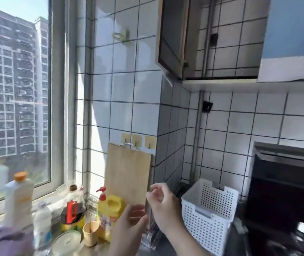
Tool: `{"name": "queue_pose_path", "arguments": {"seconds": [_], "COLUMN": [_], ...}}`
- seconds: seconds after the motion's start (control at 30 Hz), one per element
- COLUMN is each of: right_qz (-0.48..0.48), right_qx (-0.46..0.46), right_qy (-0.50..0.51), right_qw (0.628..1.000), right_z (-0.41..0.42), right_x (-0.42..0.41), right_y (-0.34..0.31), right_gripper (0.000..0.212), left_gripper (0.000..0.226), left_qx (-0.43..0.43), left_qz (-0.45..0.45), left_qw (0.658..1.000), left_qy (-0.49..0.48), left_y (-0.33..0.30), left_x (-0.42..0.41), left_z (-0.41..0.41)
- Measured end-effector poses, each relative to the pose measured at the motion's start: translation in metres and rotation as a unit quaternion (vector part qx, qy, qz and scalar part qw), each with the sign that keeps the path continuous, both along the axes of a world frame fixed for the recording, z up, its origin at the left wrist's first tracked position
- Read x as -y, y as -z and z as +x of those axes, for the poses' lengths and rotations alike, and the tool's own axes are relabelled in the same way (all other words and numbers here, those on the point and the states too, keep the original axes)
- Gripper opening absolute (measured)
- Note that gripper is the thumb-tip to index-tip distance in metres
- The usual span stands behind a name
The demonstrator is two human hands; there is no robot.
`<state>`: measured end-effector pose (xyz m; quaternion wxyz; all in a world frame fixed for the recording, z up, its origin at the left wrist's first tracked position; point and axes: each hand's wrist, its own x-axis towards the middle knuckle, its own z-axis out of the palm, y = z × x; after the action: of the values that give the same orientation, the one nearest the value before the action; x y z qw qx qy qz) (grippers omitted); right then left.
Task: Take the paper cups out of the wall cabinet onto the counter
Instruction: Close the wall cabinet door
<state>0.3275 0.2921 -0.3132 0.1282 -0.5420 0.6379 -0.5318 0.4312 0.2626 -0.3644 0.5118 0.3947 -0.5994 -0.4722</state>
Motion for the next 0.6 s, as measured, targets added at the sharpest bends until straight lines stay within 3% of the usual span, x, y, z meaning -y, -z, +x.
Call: {"name": "queue_pose_path", "arguments": {"seconds": [0.33,0.6], "right_qz": [-0.107,-0.175], "right_qx": [-0.042,-0.207], "right_qy": [0.068,0.046], "right_qw": [0.991,0.962], "right_z": [-0.075,-0.132], "right_x": [0.096,0.143], "right_y": [-0.105,-0.199], "right_gripper": [0.011,0.02], "left_gripper": [0.029,0.024], "left_qx": [-0.041,-0.167], "left_qz": [-0.071,-0.192], "left_qw": [0.993,0.966], "left_qy": [0.085,0.044], "left_y": [-0.108,-0.228], "left_x": [0.128,0.187], "left_z": [-0.069,-0.117]}}
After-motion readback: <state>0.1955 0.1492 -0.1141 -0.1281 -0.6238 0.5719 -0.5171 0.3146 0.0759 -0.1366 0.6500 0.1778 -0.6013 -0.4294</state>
